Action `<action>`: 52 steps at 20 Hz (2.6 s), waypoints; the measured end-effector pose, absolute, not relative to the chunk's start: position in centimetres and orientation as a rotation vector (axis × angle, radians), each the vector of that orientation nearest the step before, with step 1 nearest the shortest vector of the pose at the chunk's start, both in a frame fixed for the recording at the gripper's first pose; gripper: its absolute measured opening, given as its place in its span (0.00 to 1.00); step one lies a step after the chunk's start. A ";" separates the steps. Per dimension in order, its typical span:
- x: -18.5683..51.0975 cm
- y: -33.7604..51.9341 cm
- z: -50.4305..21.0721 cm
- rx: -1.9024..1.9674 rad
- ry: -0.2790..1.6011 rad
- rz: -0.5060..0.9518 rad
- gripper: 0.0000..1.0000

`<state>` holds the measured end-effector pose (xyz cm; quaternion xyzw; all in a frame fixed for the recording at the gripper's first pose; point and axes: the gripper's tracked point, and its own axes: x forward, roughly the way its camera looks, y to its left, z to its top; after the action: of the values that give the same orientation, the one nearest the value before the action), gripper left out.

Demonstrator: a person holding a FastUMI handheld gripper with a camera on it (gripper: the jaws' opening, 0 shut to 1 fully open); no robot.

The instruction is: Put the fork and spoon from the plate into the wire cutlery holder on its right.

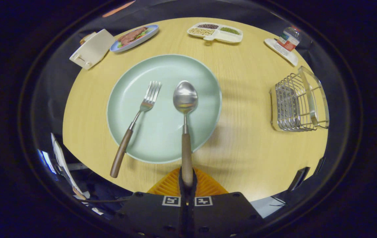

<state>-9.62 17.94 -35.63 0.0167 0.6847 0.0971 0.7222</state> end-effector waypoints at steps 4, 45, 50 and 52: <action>-9.2 17.6 -34.1 0.063 1.498 0.239 0.00; -5.1 -0.3 -27.4 0.334 1.640 -0.089 0.31; -5.9 -0.4 -23.6 0.223 1.533 -0.089 0.92; -4.9 0.6 -21.0 0.170 1.451 -0.073 0.93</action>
<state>-4.88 0.58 -20.96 0.0774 0.6624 -0.0335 0.7444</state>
